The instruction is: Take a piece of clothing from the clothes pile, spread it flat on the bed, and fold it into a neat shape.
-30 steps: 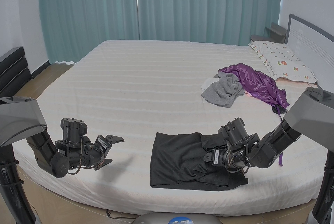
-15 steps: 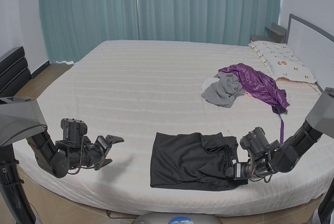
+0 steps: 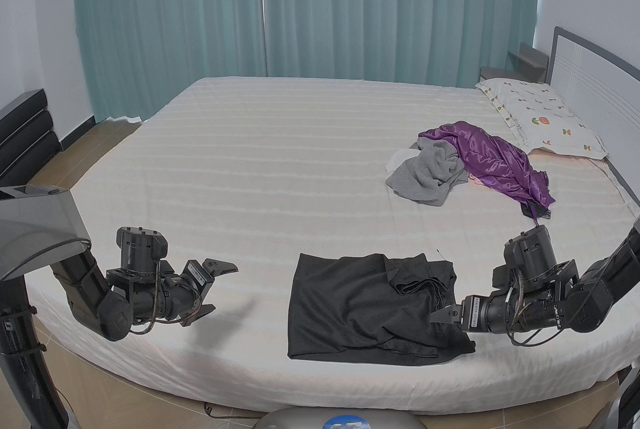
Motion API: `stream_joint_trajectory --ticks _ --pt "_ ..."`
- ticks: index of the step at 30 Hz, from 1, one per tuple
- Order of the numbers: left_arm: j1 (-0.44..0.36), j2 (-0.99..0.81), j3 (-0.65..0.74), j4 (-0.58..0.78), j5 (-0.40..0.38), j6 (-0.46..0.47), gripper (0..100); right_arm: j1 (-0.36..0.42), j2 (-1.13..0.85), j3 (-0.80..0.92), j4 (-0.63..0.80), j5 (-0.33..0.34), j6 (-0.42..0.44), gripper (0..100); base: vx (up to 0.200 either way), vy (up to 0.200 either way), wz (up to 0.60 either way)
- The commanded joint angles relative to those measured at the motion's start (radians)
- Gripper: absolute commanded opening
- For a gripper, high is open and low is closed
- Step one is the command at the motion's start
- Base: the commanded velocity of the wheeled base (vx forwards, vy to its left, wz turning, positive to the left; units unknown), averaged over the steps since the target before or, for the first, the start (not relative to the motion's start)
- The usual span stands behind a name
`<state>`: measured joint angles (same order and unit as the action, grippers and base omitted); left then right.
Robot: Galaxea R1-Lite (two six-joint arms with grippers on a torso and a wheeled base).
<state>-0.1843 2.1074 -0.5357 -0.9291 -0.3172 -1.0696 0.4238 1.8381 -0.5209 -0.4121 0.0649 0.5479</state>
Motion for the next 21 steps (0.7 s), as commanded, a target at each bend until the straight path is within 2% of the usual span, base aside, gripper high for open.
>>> stream_joint_trajectory --ticks 1,6,15,18,19,21 --pt "0.000 0.002 -0.001 0.000 0.000 -0.001 100 0.001 0.087 -0.001 -0.093 0.039 0.026 100 0.000 0.000 0.00" --pt "0.000 0.002 -0.001 0.000 0.000 0.000 100 0.006 0.176 0.001 -0.165 0.053 0.061 100 0.000 0.000 0.00" --pt "0.000 0.002 0.000 0.000 0.000 0.000 100 -0.004 0.211 0.002 -0.180 0.115 0.070 100 0.000 0.000 0.00" --pt "0.000 0.002 0.000 0.000 0.000 -0.001 100 -0.002 0.219 -0.001 -0.185 0.115 0.070 100 0.000 0.000 0.00" --pt "0.000 0.002 0.000 0.000 0.000 0.000 100 -0.002 0.225 -0.001 -0.185 0.112 0.069 0 0.000 0.000 0.00" --pt "0.000 0.002 0.000 0.000 0.000 0.000 100 -0.002 0.230 0.001 -0.185 0.105 0.067 0 0.000 0.000 0.00"
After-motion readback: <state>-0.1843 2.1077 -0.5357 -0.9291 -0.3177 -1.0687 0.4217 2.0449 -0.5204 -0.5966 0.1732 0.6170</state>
